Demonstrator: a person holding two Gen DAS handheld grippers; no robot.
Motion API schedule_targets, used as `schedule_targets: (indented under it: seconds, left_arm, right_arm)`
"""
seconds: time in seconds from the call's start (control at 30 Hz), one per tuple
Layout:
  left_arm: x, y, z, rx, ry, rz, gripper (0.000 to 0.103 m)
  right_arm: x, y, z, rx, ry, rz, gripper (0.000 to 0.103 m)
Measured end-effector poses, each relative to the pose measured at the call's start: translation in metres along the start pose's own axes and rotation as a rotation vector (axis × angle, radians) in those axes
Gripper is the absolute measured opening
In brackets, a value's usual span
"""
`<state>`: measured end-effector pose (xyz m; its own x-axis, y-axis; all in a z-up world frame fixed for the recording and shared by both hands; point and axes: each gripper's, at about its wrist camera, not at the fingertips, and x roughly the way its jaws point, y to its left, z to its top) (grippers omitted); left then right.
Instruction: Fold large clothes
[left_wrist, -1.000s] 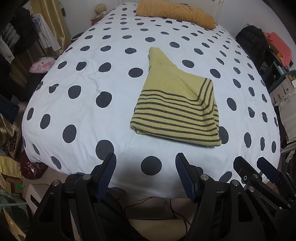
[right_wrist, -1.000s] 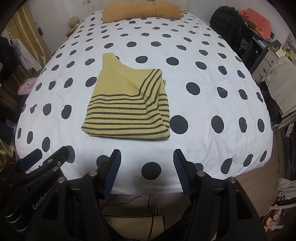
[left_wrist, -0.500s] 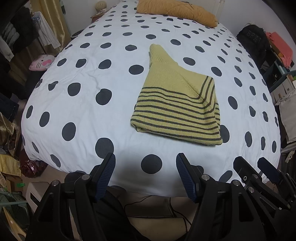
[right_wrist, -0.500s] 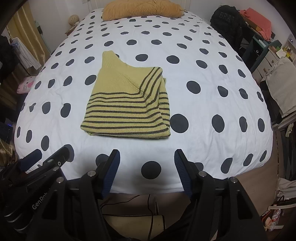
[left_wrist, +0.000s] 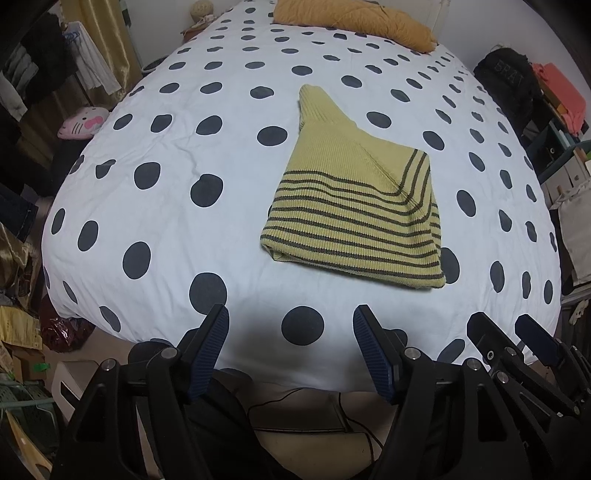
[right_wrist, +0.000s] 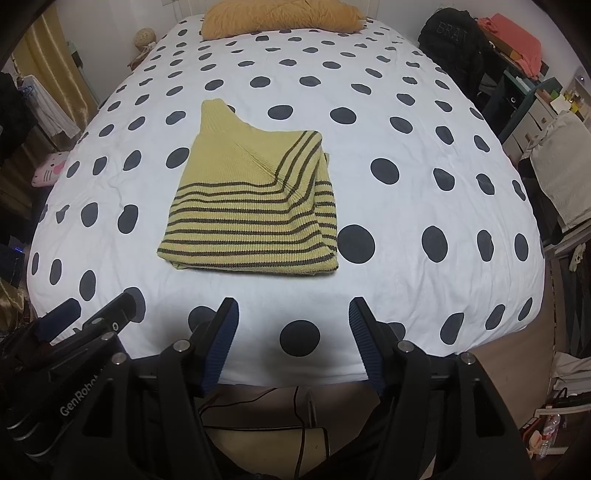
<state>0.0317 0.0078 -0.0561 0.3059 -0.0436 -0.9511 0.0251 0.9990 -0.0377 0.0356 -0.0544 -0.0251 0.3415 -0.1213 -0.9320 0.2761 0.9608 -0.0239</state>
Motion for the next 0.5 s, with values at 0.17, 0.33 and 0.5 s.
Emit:
schedule_targets:
  seconds: [0.17,0.33,0.5]
  left_arm:
    - [0.0001,0.0002,0.0001,0.000,0.000,0.000,0.071]
    - [0.0002,0.0002,0.0019,0.003,-0.001,0.000,0.071]
    - [-0.0004,0.0008,0.0035,0.003,-0.001,-0.001,0.071]
  right_arm:
    - [0.0000,0.0006,0.0004,0.002,0.000,0.001,0.063]
    - [0.0001,0.0007,0.0004,0.002,0.000,-0.002,0.063]
    - [0.0016,0.0003,0.0008,-0.001,0.001,0.000,0.064]
